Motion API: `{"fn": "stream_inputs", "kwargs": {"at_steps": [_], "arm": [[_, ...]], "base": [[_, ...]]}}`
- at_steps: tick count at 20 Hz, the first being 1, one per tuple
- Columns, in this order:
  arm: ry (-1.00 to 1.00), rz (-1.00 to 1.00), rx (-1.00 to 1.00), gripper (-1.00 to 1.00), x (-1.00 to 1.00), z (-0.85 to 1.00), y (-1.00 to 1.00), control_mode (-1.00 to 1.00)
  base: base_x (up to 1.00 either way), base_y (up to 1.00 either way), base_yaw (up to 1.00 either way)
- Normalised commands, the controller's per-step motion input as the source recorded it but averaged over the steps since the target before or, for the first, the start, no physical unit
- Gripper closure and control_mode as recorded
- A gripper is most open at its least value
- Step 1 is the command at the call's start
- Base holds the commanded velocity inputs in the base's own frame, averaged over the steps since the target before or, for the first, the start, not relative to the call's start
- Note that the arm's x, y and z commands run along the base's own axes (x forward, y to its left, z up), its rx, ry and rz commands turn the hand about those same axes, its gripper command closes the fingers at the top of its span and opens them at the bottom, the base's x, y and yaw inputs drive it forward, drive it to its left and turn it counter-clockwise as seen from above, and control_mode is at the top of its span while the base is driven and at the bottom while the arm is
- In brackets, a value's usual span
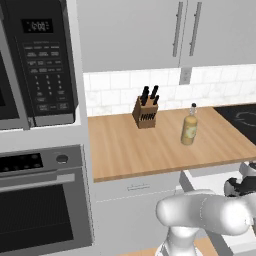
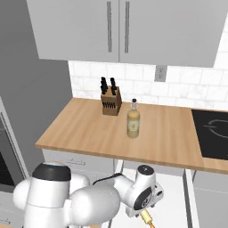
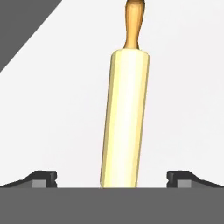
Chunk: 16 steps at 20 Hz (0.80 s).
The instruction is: Pick the rolling pin from the drawer and place it on the counter.
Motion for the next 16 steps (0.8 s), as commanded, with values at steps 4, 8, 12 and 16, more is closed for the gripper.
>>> {"fn": "stream_inputs", "kwargs": {"at_steps": [4, 8, 12, 16], "arm": [[-0.03, 0.0, 0.12, -1.0, 0.51, -0.27, -0.1, -1.0], [0.01, 0.0, 0.03, -1.0, 0.05, -0.18, -0.13, -1.0], [0.06, 0.0, 0.0, -1.0, 0.0, -0.29, 0.0, -1.0], [0.07, 0.0, 0.0, -1.0, 0.0, -0.26, 0.19, -1.0]], "base": [[0.0, 0.0, 0.0], [0.0, 0.0, 0.0], [0.0, 0.0, 0.0], [0.0, 0.0, 0.0]]}}
